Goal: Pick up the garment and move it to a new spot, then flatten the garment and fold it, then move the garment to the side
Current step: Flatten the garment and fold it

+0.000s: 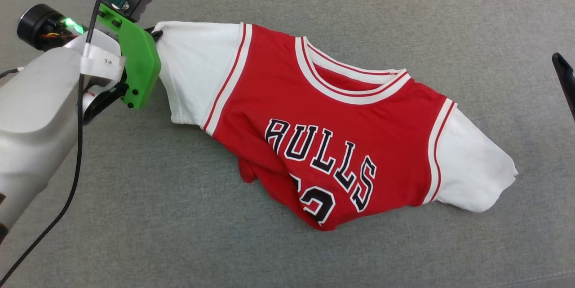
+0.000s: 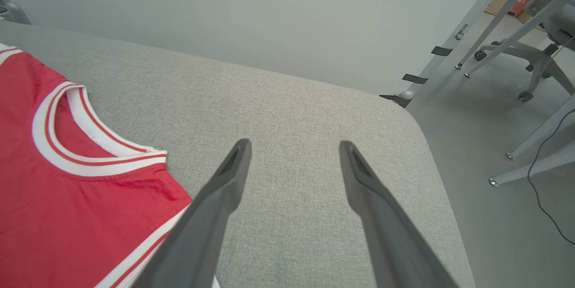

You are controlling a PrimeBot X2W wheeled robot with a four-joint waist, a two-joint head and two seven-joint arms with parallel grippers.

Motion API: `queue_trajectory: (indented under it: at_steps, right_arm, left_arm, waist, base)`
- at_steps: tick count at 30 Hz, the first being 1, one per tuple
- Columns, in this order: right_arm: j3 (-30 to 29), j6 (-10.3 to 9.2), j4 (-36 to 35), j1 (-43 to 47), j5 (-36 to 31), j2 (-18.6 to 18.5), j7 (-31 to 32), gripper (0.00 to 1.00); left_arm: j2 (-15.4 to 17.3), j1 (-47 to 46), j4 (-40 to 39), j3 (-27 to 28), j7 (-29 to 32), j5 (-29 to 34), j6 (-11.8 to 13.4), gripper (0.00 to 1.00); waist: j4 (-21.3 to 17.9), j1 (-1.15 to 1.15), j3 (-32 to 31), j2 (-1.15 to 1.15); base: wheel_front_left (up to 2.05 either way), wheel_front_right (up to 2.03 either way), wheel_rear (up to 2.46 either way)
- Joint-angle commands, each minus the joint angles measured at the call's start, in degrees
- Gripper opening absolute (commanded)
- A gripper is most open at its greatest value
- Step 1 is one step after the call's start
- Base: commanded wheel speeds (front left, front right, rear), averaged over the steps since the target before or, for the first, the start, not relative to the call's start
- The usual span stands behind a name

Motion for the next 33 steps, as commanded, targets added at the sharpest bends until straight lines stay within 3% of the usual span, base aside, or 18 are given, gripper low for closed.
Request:
queue_trajectory:
  at_steps: [1,7,12,17,24,32,33]
  right_arm:
    - [0.96,-0.03,-0.43,-1.71,1.98,-1.32,1.88,1.00]
    - [9.91,-0.03,-0.60,-4.53,11.98,-11.00,16.57,1.00]
    - [16.99,-0.03,0.52,-7.06,17.29,-14.10,24.93,1.00]
    - [24.68,-0.03,5.55,-9.93,17.61,-13.83,29.21,1.00]
    - [30.82,-0.03,15.21,-13.23,16.97,-9.92,26.20,1.00]
    - [40.07,-0.03,21.41,-13.94,18.35,-8.23,24.41,1.00]
    - [40.80,-0.03,21.83,-14.25,18.67,-8.14,23.77,0.69]
  left_arm:
    - [0.94,0.54,-0.27,0.25,-0.61,-0.38,0.07,0.00]
    - [1.98,2.58,-1.50,0.55,-2.43,-1.22,0.38,0.00]
    - [1.22,3.15,-2.70,0.30,-3.01,-1.24,0.84,0.00]
    - [-0.09,2.66,-3.69,0.03,-3.53,-0.76,1.28,0.00]
    - [-0.49,1.58,-5.12,-0.05,-4.11,-0.05,1.68,0.00]
    - [-0.93,1.41,-5.79,-0.37,-4.49,0.23,2.01,0.00]
    - [-0.89,1.43,-5.79,-0.43,-4.57,0.25,1.99,0.00]
  waist:
    - [2.13,0.00,-1.93,0.00]
    - [4.98,0.00,-2.32,0.00]
    - [6.78,0.00,-1.52,0.00]
    - [8.37,0.00,-0.19,0.00]
    - [9.72,0.00,2.10,0.00]
    - [9.94,0.00,3.21,0.00]
    - [9.82,0.00,3.16,0.00]
  base:
    - [0.00,0.00,0.00]
    - [0.00,0.00,0.00]
    - [0.00,0.00,0.00]
    - [0.00,0.00,0.00]
    - [0.00,0.00,0.00]
    - [0.00,0.00,0.00]
    - [0.00,0.00,0.00]
